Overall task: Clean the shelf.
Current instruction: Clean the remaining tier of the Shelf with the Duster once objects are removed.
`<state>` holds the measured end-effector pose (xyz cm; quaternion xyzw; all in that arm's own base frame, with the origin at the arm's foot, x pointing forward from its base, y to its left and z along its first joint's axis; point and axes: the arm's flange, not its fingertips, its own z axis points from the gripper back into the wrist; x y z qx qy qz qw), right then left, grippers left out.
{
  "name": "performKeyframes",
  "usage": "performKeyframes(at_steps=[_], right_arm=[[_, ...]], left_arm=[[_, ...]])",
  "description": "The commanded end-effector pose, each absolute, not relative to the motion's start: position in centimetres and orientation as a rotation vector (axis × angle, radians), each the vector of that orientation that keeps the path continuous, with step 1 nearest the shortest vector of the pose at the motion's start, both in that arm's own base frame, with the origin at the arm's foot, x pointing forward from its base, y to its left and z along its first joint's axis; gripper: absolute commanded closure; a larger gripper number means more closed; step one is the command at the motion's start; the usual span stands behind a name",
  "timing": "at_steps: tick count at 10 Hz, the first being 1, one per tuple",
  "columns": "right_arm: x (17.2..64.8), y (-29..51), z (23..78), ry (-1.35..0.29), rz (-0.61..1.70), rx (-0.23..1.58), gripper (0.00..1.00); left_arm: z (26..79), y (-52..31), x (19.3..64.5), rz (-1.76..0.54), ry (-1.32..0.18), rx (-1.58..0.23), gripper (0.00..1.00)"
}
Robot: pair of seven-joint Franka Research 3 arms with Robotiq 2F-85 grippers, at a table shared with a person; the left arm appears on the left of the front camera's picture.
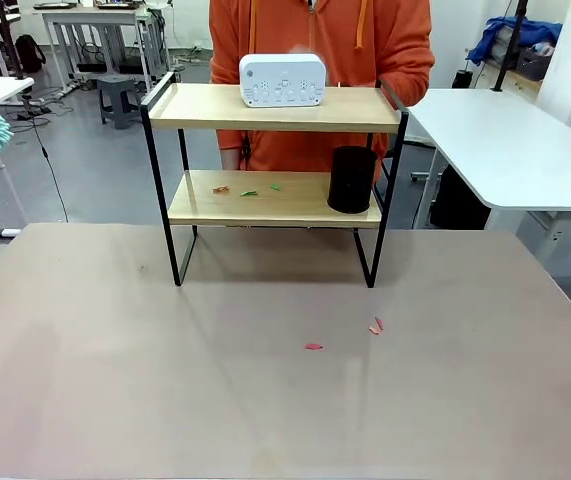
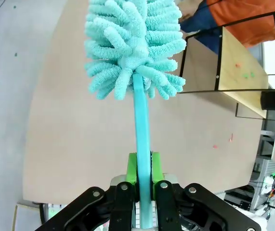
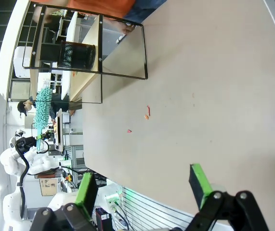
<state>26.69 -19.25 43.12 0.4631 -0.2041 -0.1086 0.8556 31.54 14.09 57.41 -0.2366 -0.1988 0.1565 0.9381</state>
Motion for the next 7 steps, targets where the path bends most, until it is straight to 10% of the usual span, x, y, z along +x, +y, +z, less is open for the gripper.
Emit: performKeyframes(at_steps=[1,7], right_arm=[[26.84,-19.25,43.12,-0.458,-0.207,0.989,0.00],[26.84,-19.25,43.12,-0.458,-0.207,0.989,0.00]], left_arm=[[57.36,14.12,31.66,0.309,-0.414,-0.477,0.88],[57.36,14.12,31.66,0.309,-0.414,-0.477,0.88]])
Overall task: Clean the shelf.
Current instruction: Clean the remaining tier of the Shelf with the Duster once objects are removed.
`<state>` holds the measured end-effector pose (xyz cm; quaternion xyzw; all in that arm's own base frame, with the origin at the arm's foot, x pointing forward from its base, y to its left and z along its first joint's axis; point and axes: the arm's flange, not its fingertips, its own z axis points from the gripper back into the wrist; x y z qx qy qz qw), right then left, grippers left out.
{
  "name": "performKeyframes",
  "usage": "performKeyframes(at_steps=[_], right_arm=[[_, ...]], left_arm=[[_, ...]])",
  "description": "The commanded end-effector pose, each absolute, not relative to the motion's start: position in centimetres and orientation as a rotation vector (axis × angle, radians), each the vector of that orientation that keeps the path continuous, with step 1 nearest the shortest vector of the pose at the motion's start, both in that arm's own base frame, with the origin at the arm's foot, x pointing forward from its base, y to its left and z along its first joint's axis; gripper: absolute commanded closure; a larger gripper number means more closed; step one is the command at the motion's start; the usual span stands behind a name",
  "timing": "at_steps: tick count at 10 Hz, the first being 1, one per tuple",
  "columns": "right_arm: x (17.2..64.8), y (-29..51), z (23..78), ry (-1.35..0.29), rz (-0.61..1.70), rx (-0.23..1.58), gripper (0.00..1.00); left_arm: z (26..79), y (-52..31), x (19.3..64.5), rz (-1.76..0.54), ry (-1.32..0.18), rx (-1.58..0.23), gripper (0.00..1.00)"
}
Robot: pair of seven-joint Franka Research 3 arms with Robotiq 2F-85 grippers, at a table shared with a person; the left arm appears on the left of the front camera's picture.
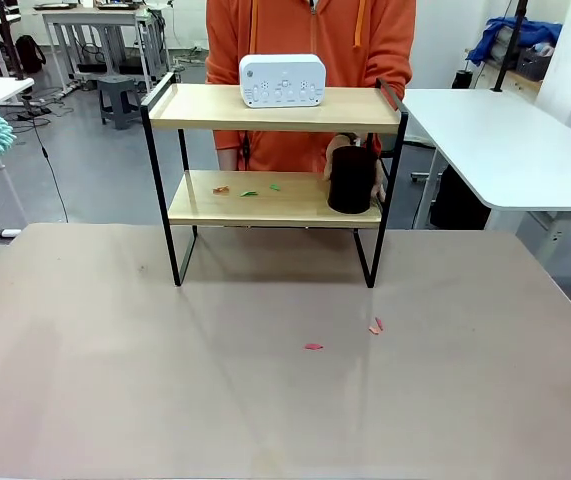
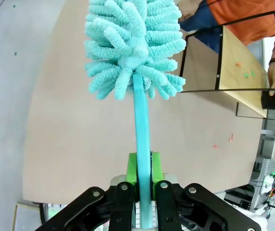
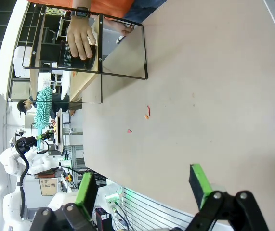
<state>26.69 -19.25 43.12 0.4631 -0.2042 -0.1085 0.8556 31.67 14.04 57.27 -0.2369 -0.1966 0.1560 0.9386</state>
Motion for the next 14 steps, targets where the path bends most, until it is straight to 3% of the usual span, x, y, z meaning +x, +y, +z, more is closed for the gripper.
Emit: performKeyframes(at_steps=[1,6,11,14], right_arm=[[26.8,-19.3,43.1,-0.458,-0.207,0.989,0.00],[26.8,-19.3,43.1,-0.458,-0.207,0.989,0.00],[26.8,-19.3,43.1,-0.458,-0.207,0.989,0.00],[26.8,-19.3,43.1,-0.458,-0.207,0.989,0.00]], left_arm=[[57.4,14.1,31.7,0.309,-0.414,-0.477,0.88],[57.3,14.0,31.7,0.319,-0.401,-0.484,0.88],[61.1,14.8,18.4,-0.051,-0.355,-0.551,0.88],[60.6,10.9,16.0,-0.411,-0.266,-0.584,0.88]])
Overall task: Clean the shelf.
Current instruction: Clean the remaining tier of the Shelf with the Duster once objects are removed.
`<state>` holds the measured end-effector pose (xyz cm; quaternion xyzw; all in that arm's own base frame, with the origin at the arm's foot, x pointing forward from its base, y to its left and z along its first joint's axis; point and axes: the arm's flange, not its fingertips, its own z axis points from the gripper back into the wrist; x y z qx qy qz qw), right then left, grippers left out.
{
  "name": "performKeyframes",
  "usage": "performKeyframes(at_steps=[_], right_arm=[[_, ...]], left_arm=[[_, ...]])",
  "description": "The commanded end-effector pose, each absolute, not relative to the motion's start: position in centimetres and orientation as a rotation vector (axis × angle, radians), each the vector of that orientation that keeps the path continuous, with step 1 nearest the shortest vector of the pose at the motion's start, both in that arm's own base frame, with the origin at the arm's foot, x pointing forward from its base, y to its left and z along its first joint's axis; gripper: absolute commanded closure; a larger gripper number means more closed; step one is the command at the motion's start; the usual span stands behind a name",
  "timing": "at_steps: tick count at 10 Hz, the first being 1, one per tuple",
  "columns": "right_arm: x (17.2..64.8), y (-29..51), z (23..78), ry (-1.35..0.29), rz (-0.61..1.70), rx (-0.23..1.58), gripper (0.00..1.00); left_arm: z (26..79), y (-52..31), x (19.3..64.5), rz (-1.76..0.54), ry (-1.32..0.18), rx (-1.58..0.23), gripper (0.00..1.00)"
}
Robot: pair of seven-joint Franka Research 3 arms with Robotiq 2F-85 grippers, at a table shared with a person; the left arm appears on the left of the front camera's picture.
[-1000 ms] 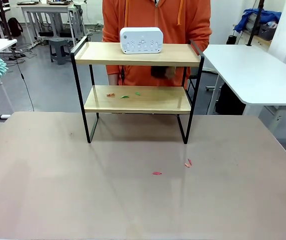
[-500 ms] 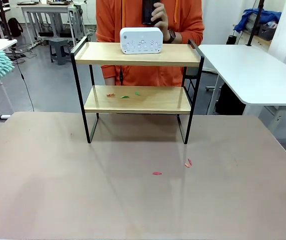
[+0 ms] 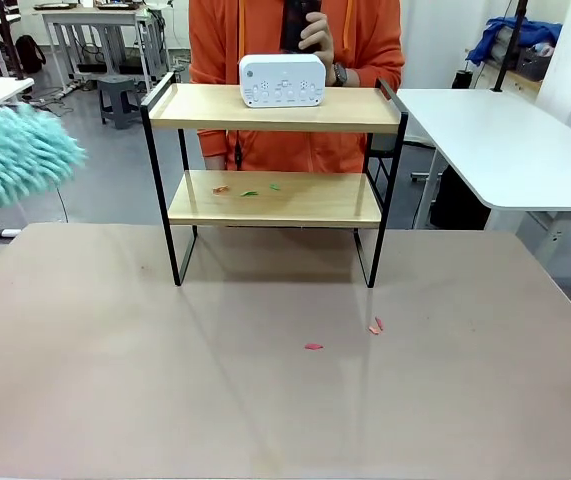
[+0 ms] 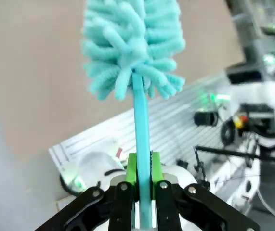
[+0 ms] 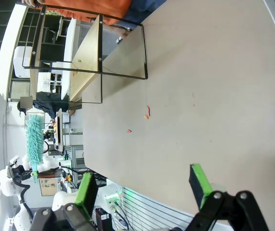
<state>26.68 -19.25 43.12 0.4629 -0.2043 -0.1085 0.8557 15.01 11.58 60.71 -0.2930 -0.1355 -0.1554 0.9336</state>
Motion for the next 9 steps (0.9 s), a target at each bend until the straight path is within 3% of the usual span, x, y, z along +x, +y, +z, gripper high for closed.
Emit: performKeyframes(at_steps=[1,4,8,9], right_arm=[[26.8,-19.3,43.1,-0.458,-0.207,0.989,0.00],[26.8,-19.3,43.1,-0.458,-0.207,0.989,0.00],[26.8,-19.3,43.1,-0.458,-0.207,0.989,0.00],[26.8,-19.3,43.1,-0.458,-0.207,0.989,0.00]], left_arm=[[60.2,8.5,16.2,-0.471,-0.234,-0.586,0.88],[58.7,-0.6,17.9,-0.489,-0.214,-0.556,0.88],[55.3,-8.0,23.0,-0.233,-0.294,-0.489,0.88],[56.6,-6.1,20.7,-0.378,-0.247,-0.516,0.88]])
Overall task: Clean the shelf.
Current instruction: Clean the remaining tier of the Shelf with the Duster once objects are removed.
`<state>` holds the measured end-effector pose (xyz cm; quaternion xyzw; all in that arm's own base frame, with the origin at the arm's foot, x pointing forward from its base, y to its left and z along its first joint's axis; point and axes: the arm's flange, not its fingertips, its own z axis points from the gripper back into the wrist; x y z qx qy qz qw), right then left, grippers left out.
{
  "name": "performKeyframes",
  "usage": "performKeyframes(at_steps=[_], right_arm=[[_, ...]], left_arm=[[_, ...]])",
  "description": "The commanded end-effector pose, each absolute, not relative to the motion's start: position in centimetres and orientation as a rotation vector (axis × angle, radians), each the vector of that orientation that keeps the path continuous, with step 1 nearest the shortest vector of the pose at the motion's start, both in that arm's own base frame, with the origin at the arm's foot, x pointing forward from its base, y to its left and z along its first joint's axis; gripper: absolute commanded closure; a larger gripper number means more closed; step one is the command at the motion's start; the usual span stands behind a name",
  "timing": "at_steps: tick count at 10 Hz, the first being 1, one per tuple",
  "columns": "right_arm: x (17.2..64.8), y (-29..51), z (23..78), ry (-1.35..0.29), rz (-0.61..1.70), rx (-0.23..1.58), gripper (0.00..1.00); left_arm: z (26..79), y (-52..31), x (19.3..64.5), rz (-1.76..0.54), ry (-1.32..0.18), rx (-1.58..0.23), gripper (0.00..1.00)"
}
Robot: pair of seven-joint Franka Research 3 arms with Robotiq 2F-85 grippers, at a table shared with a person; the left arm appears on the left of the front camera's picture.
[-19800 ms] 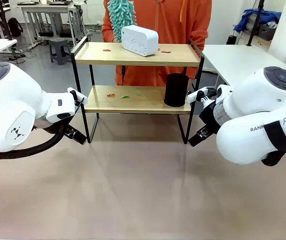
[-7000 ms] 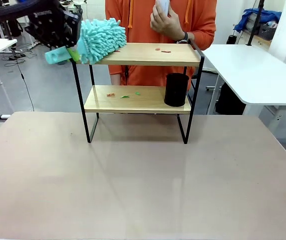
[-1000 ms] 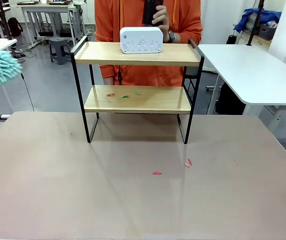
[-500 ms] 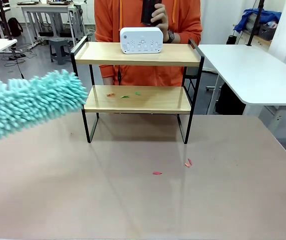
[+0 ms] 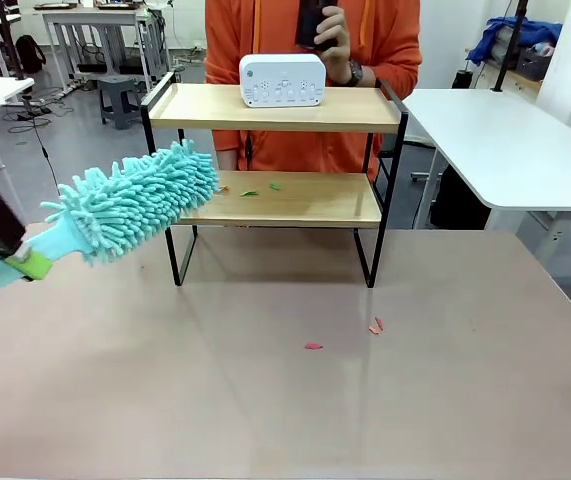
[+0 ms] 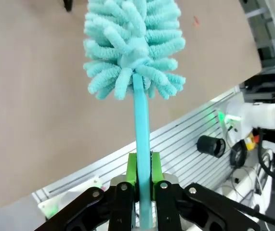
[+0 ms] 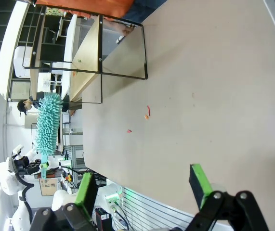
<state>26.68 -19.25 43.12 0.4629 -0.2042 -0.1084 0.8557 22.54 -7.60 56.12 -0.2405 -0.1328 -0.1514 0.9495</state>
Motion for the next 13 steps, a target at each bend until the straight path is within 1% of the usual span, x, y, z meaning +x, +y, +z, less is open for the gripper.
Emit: performKeyframes(at_steps=[1,6,7,8,10,13], right_arm=[[26.8,-19.3,43.1,-0.458,-0.207,0.989,0.00],[26.8,-19.3,43.1,-0.458,-0.207,0.989,0.00],[26.8,-19.3,43.1,-0.458,-0.207,0.989,0.00],[26.8,-19.3,43.1,-0.458,-0.207,0.989,0.00],[26.8,-19.3,43.1,-0.458,-0.207,0.989,0.00],[26.8,-19.3,43.1,-0.458,-0.207,0.989,0.00]], left_arm=[[56.6,-6.1,20.7,-0.378,-0.247,-0.516,0.88],[56.6,-6.3,20.9,-0.372,-0.241,-0.516,0.88],[56.6,-7.5,21.5,-0.336,-0.214,-0.578,0.88],[56.3,-9.4,22.4,-0.312,-0.195,-0.561,0.88],[55.6,-12.2,24.4,-0.234,-0.213,-0.513,0.88],[54.9,-15.6,26.8,-0.173,-0.312,-0.500,0.88]])
